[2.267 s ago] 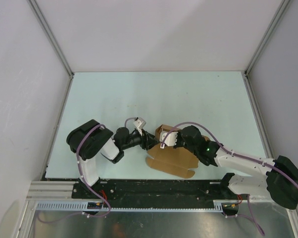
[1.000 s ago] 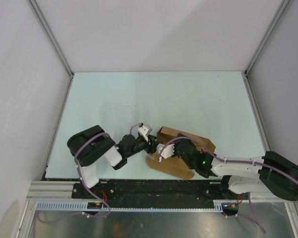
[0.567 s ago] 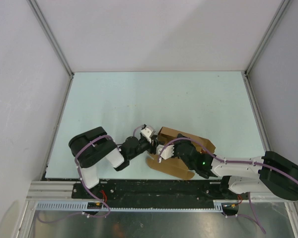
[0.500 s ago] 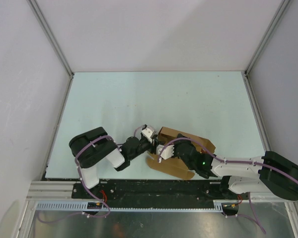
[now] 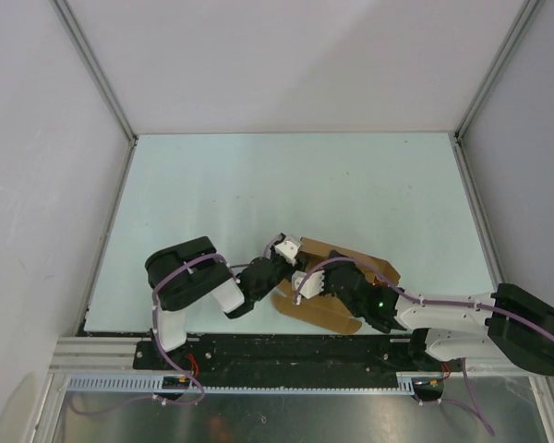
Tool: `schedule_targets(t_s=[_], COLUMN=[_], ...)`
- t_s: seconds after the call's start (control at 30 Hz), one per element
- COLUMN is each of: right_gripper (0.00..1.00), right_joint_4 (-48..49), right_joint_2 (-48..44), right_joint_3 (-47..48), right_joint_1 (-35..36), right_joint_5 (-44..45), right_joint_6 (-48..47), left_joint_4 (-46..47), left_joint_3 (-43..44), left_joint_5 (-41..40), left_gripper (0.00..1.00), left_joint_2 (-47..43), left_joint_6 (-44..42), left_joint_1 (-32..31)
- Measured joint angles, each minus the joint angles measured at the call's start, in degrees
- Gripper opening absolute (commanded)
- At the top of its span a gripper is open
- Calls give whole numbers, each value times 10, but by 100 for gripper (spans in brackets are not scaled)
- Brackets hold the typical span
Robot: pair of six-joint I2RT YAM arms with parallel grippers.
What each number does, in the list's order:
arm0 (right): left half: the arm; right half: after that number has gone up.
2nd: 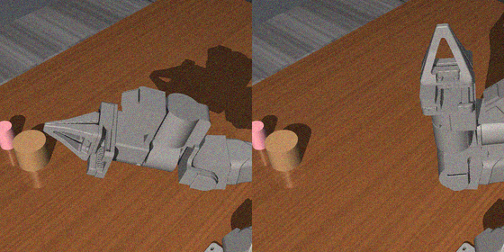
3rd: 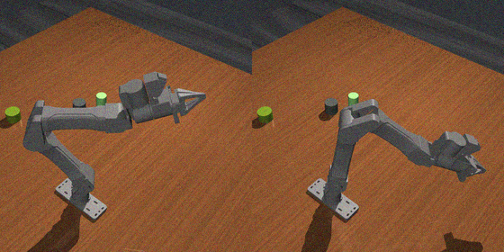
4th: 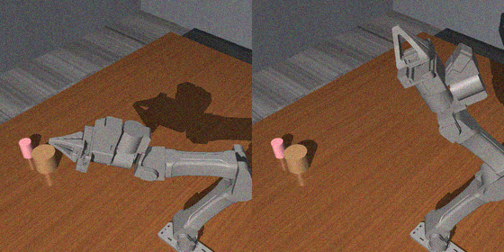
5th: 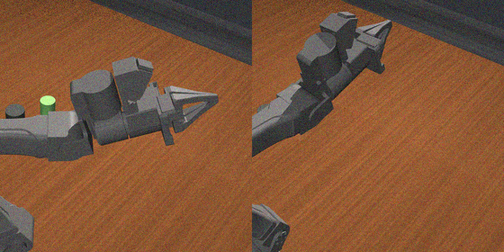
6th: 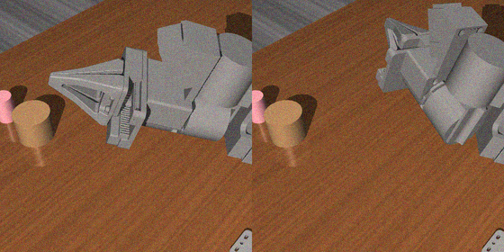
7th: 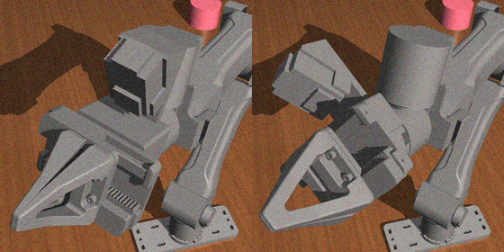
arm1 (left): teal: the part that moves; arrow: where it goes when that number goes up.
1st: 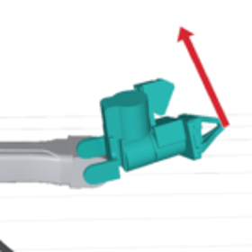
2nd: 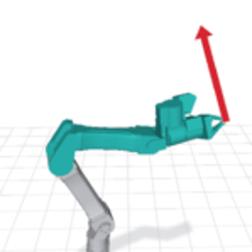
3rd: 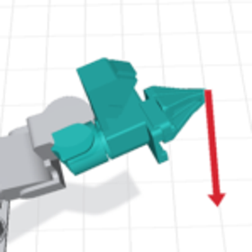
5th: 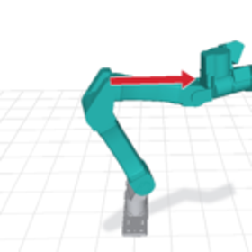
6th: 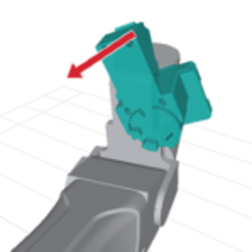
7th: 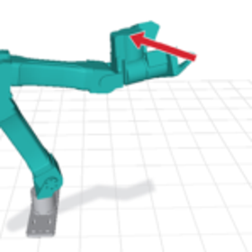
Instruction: Fold the paper box
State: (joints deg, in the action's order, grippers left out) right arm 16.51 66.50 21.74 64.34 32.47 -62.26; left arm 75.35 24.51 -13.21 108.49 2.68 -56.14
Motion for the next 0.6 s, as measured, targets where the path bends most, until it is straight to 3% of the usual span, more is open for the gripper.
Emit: schedule_targets(t_s=[0.37, 0.6], right_gripper=[21, 25], right_joint_4=[-12, -14], right_joint_2=[-3, -3], right_joint_3=[-1, -2], right_joint_1=[1, 1], right_joint_5=[-10, -14], right_joint_6=[3, 7], left_joint_4=[0, 0], left_joint_3=[16, 34], left_joint_5=[-78, -125], left_gripper=[42, 19], left_joint_2=[15, 23], left_joint_6=[-28, -47], left_joint_1=[-21, -44])
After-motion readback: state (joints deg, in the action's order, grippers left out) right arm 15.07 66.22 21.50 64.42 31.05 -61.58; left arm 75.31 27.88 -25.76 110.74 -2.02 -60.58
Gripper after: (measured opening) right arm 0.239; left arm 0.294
